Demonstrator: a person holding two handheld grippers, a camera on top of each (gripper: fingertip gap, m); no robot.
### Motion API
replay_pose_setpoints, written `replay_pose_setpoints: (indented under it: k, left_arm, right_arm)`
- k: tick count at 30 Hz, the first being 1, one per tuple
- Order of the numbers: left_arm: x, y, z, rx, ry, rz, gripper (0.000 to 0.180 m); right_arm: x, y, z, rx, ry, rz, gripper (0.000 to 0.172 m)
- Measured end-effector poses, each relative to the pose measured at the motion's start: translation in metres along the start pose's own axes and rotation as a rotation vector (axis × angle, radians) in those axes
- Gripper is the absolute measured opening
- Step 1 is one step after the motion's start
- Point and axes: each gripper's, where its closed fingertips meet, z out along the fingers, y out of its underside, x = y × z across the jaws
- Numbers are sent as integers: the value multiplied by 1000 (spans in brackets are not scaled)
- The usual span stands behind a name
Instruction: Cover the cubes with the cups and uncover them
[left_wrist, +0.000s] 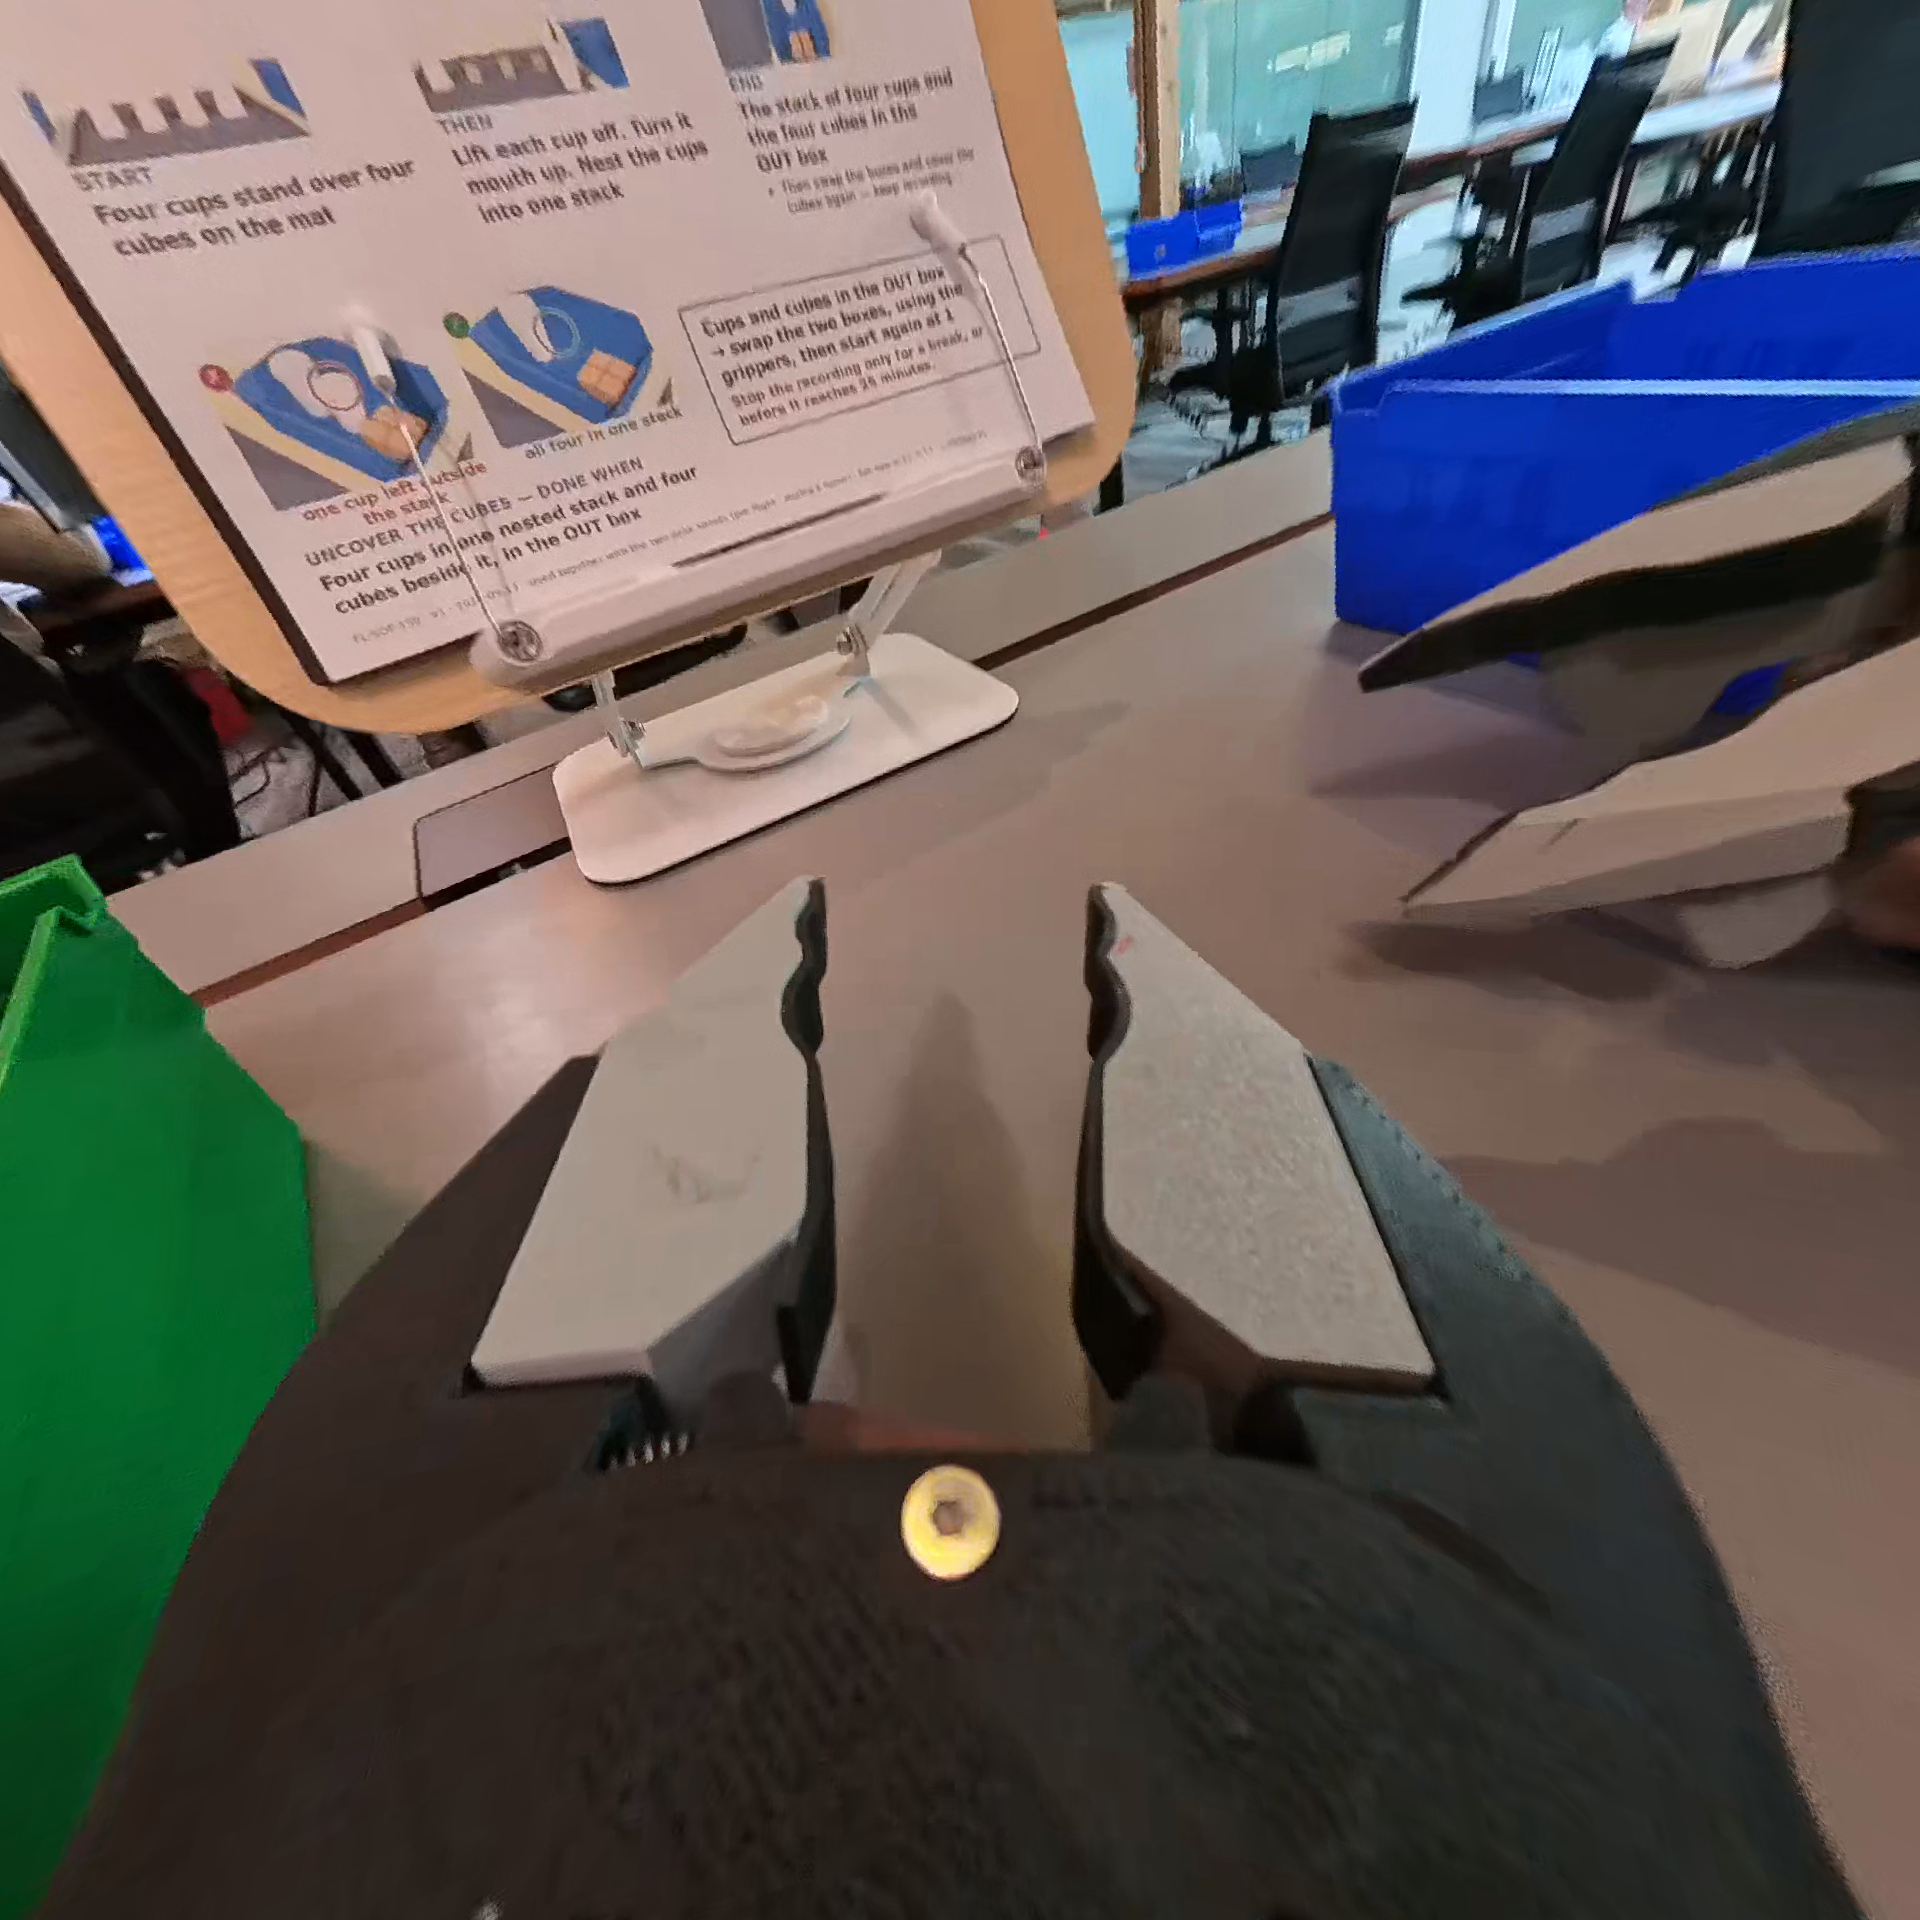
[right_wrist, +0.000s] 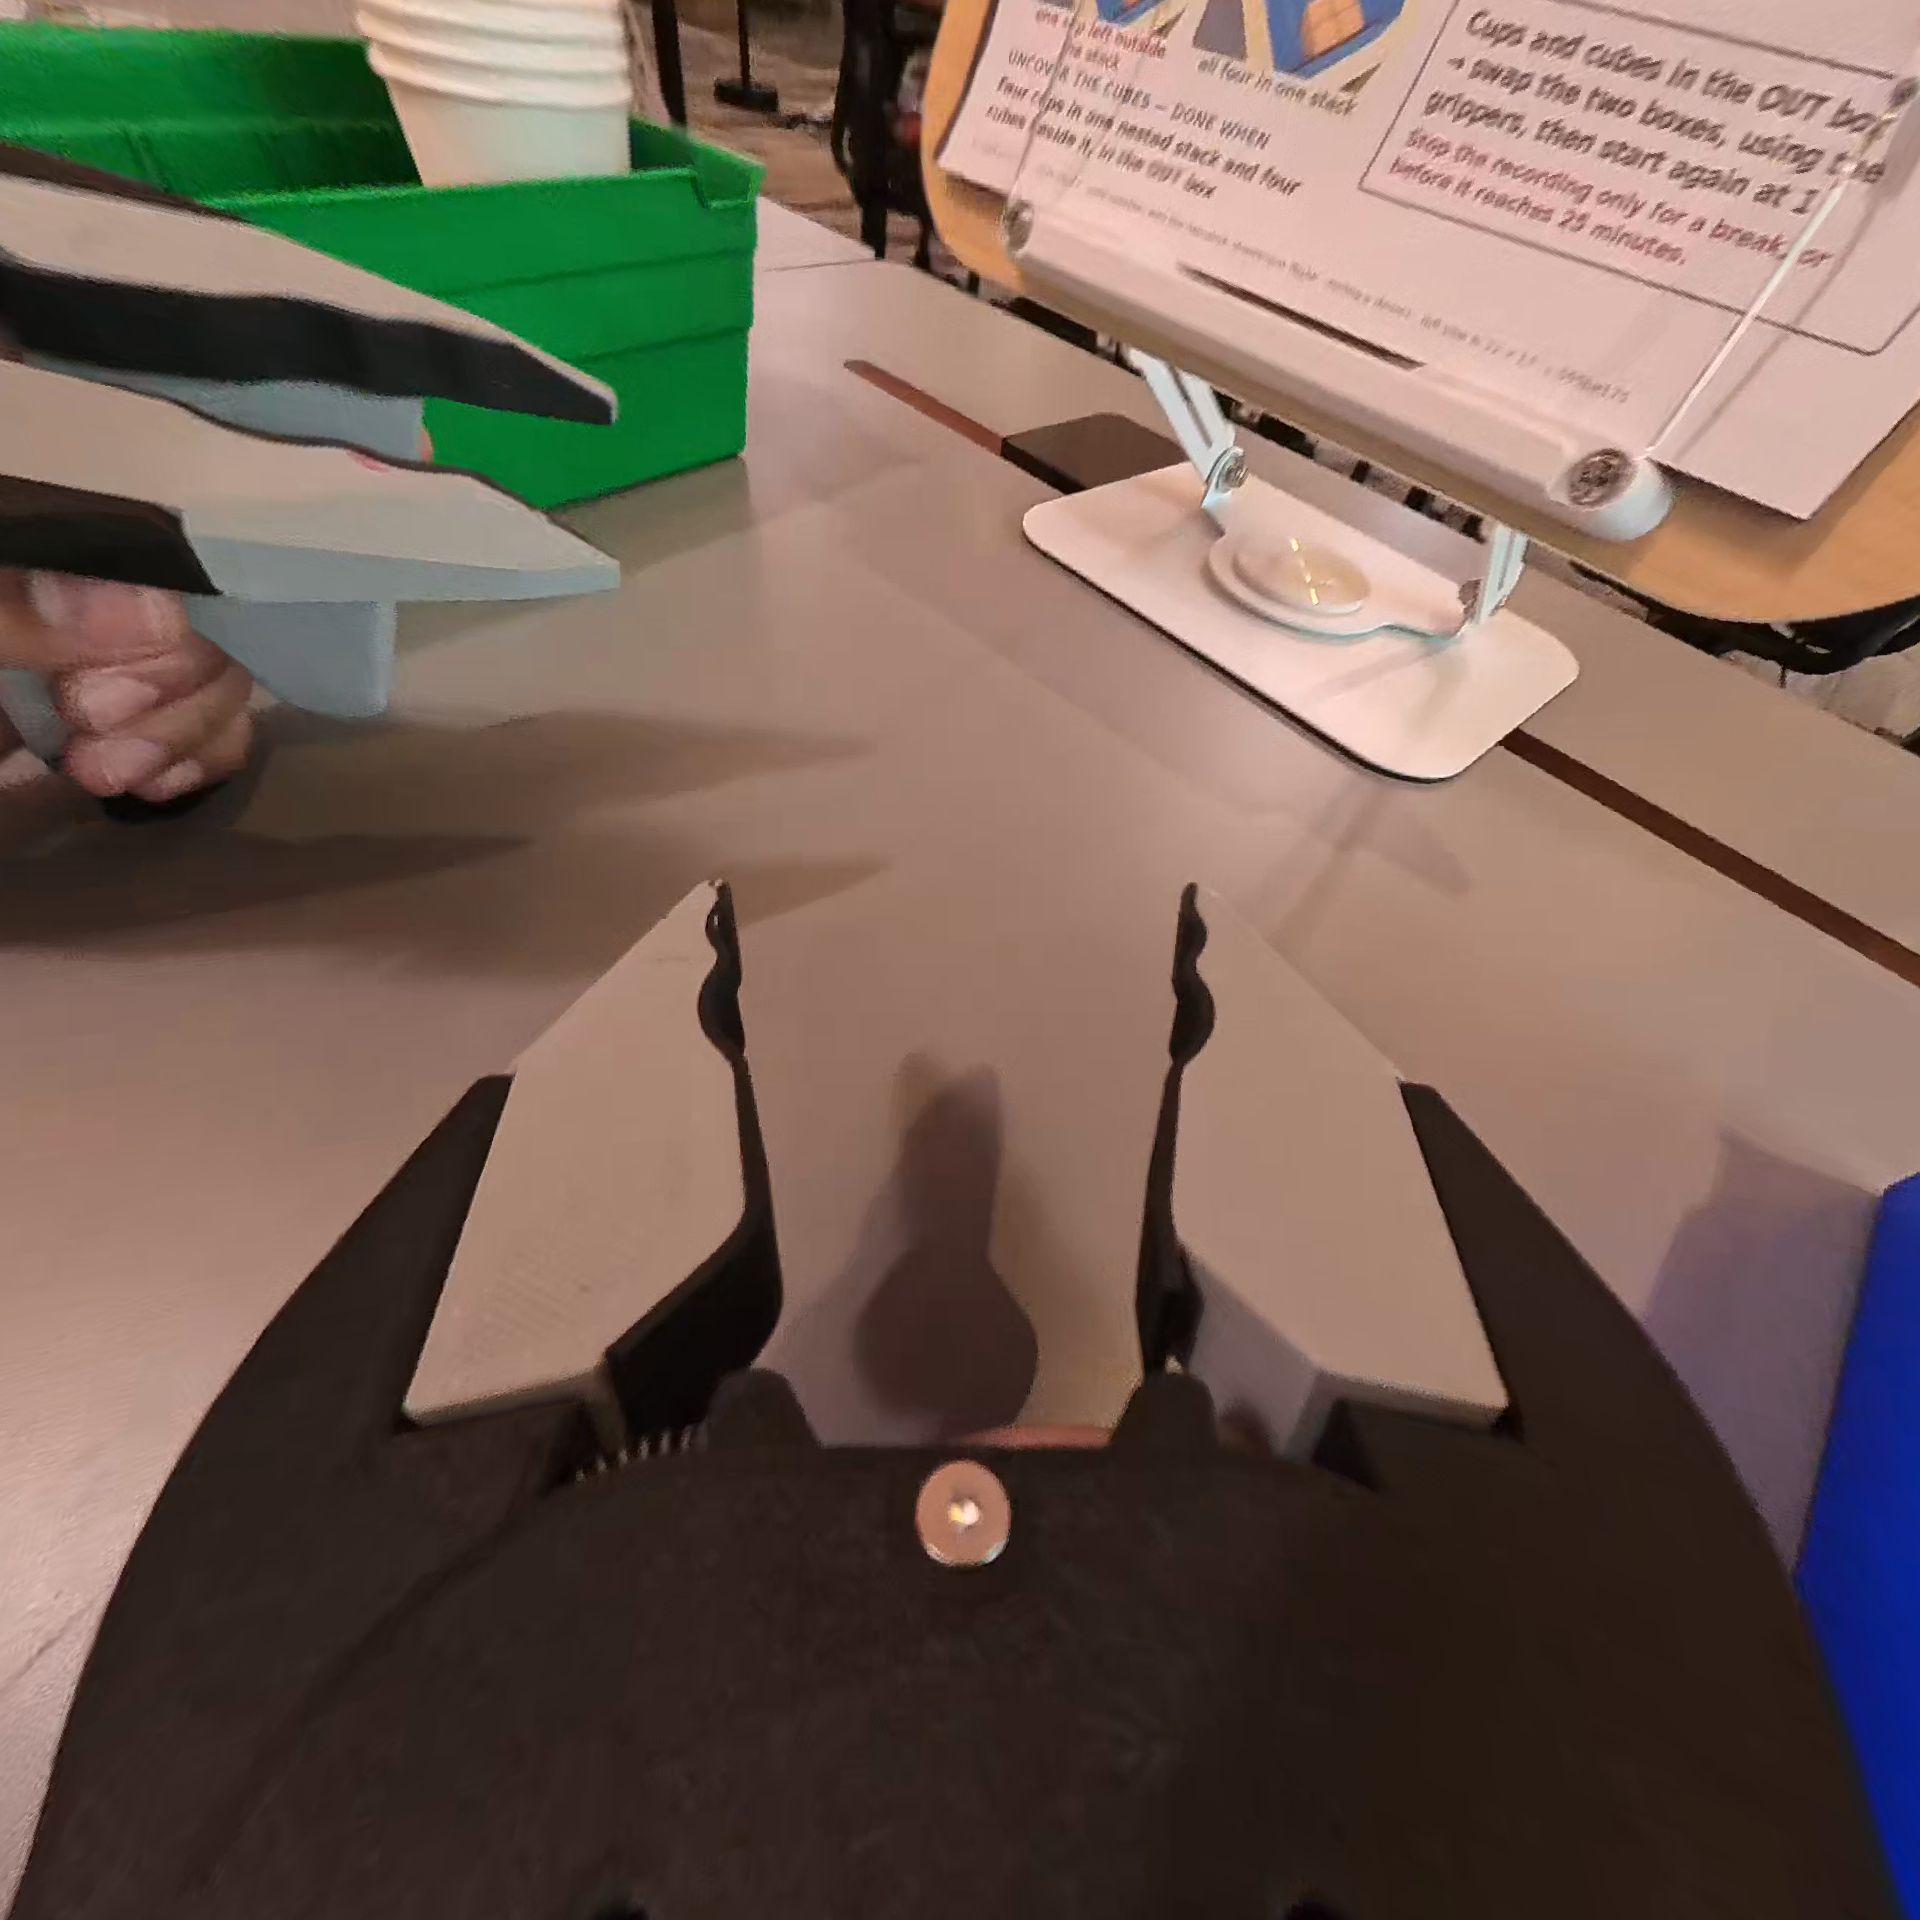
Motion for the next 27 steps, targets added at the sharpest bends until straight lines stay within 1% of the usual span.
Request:
replay_pose_setpoints:
  k: [2,4,7,10,13,18,23,27]
  left_arm:
    - [4,2,0,-22,-5,-2,51]
    - [8,-2,-4,1,4,-21,49]
    - [11,-3,-7,-1,-10,26,49]
    - [6,1,-8,-15,-39,52,48]
    - [-1,5,-8,-33,-31,8,47]
    - [-18,10,-10,-52,-65,-33,46]
    - [-44,19,-11,-89,-138,-31,46]
    - [-44,20,-12,-88,-120,-47,47]
  right_arm:
    - [-4,3,0,-25,14,-32,85]
    - [-7,3,-3,-22,26,-54,84]
    - [-11,0,-6,-23,34,-60,84]
    - [-10,-2,-8,-28,51,-70,84]
    - [-8,0,-6,-41,58,-61,80]
    - [-1,10,-1,-89,83,-38,70]
    - [23,20,7,-143,163,28,75]
    - [24,20,9,-139,150,48,74]
